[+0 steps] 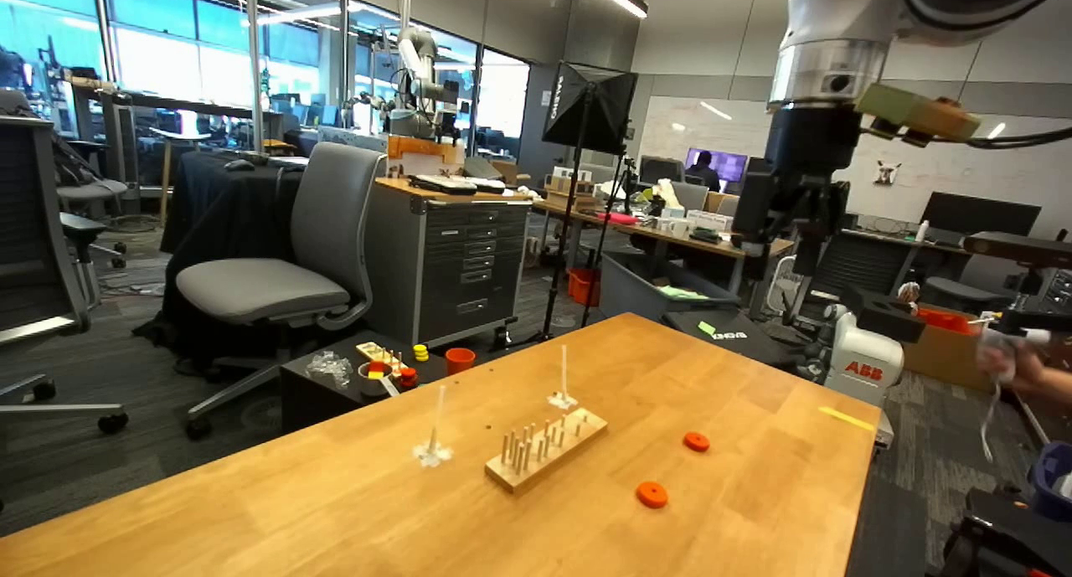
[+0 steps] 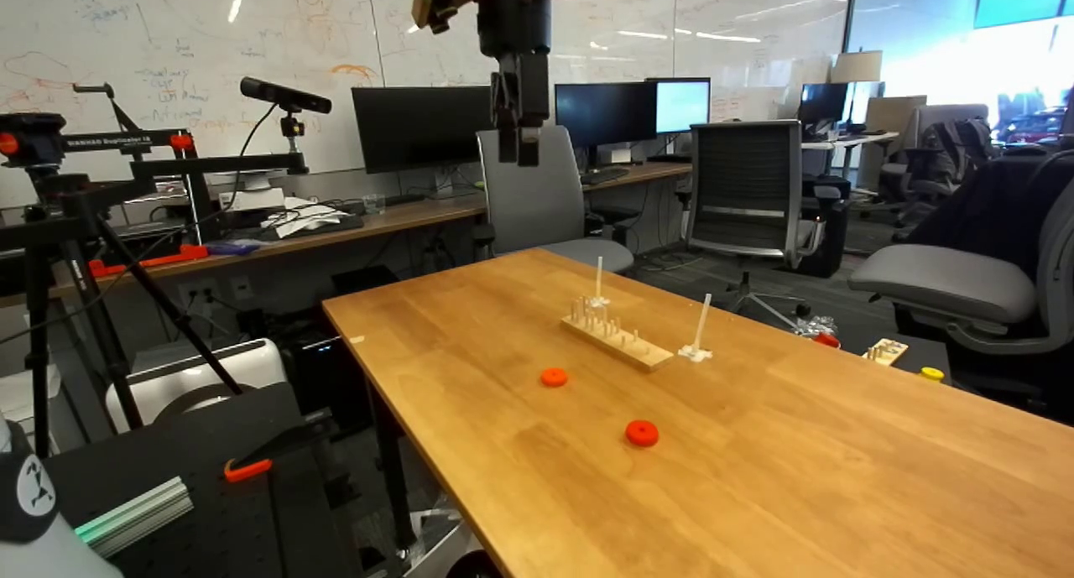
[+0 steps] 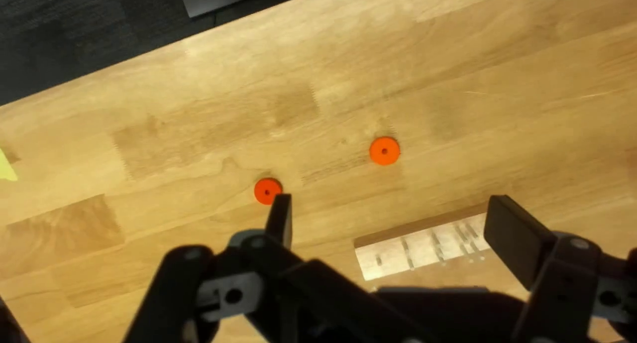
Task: Place the orange ring on the left onto the wooden stand
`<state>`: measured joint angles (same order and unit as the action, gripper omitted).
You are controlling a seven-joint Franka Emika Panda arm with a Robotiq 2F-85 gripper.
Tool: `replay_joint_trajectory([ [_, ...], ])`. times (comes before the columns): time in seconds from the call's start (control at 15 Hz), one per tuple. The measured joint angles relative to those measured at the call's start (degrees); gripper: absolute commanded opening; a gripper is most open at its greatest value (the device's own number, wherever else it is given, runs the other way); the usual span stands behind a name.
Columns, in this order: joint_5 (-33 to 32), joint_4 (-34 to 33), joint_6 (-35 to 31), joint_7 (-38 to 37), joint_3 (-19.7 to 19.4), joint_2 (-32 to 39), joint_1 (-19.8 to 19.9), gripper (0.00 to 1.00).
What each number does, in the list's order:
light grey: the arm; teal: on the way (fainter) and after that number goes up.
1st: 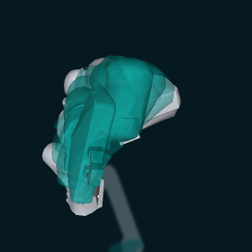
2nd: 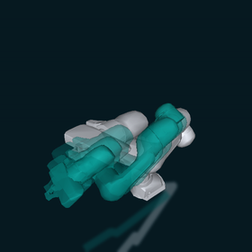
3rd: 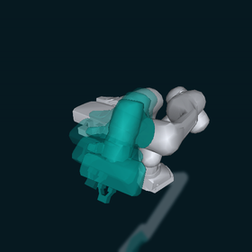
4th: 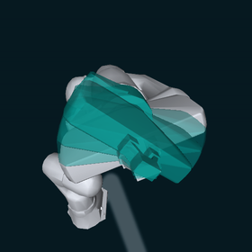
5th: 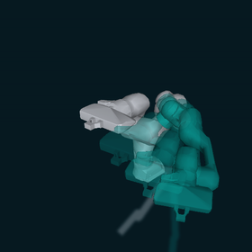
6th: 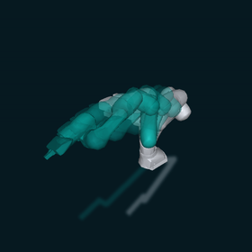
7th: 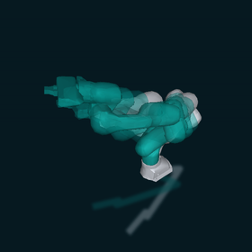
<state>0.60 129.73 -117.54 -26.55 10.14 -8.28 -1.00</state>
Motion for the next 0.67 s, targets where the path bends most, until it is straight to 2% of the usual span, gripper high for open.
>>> replay_joint_trajectory([
  [0.13, -0.26, -2.36, 0.03, -0.85, -0.32, 3.63, 0.06, 1.00],
  [0.4, -0.27, -3.24, 0.10, -1.11, -0.55, 4.75, -0.22, 1.00],
  [0.53, -1.36, -4.17, 0.11, -4.18, -0.55, 7.03, -0.68, 1.00],
  [0.67, -4.19, -7.21, 0.22, -9.79, -0.58, 12.56, -1.43, 1.00],
])
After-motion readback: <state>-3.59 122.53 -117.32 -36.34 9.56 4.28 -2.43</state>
